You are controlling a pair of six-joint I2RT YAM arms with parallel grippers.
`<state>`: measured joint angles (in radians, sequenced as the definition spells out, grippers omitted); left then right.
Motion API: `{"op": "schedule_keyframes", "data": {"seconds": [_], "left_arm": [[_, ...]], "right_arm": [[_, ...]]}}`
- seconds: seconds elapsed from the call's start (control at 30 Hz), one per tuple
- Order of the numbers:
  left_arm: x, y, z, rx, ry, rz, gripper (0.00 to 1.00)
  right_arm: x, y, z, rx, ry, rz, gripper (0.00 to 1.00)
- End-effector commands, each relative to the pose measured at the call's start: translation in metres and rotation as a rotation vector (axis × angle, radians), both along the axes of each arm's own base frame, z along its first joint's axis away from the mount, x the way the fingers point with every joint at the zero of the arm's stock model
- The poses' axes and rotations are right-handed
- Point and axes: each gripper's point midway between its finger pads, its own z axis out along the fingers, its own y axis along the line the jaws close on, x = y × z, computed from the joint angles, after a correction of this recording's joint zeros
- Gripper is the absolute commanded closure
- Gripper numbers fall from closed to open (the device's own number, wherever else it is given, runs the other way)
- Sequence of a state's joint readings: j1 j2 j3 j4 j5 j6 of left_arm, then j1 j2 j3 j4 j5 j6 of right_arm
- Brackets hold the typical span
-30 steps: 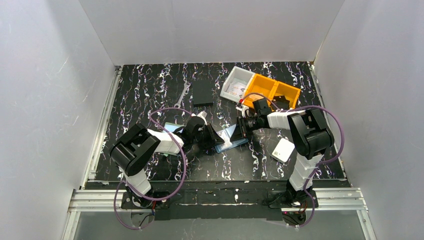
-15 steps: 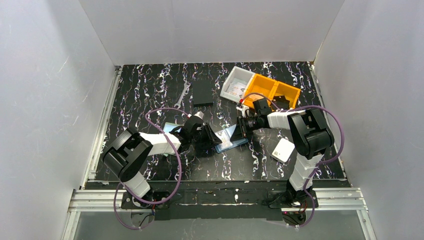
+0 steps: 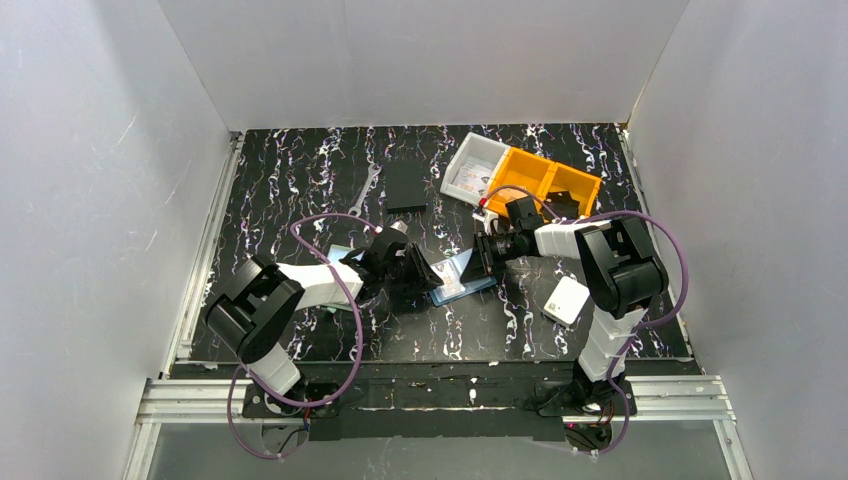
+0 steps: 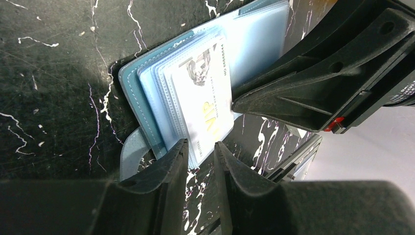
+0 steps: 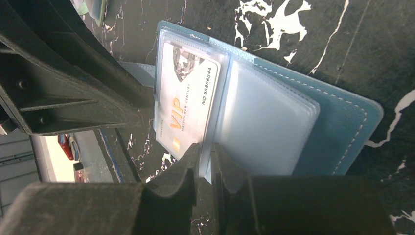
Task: Take the credit cards out of the card holder
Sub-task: Remove the credit card from the card holder.
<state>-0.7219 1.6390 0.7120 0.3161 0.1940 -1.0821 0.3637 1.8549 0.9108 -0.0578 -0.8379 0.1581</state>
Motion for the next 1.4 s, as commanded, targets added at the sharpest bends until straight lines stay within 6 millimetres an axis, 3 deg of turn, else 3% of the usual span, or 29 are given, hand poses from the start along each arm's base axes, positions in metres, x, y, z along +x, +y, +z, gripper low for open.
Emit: {"op": "schedule_keyframes", "data": {"seconds": [0.0, 0.33, 0.57, 1.1, 1.37], "left_arm": [[0.009, -0.001, 0.023, -0.018, -0.052, 0.015, 0.75], [0.016, -0.010, 0.021, -0.026, -0.033, 0.010, 0.75], [0.013, -0.009, 0.007, -0.022, 0.027, 0.025, 0.76], [0.008, -0.001, -0.003, 0.038, 0.075, 0.042, 0.76], [0.008, -0.006, -0.006, 0.032, 0.094, 0.022, 0.75]], "right_arm": [[0.003, -0.005, -0.011, -0.032, 0.005, -0.014, 0.76], [0.002, -0.005, -0.012, -0.032, 0.006, -0.012, 0.76], [0.002, -0.005, -0.013, -0.033, 0.008, -0.010, 0.76], [0.002, -0.005, -0.014, -0.036, 0.011, -0.010, 0.74], [0.002, -0.005, -0.014, -0.035, 0.010, -0.009, 0.74]]}}
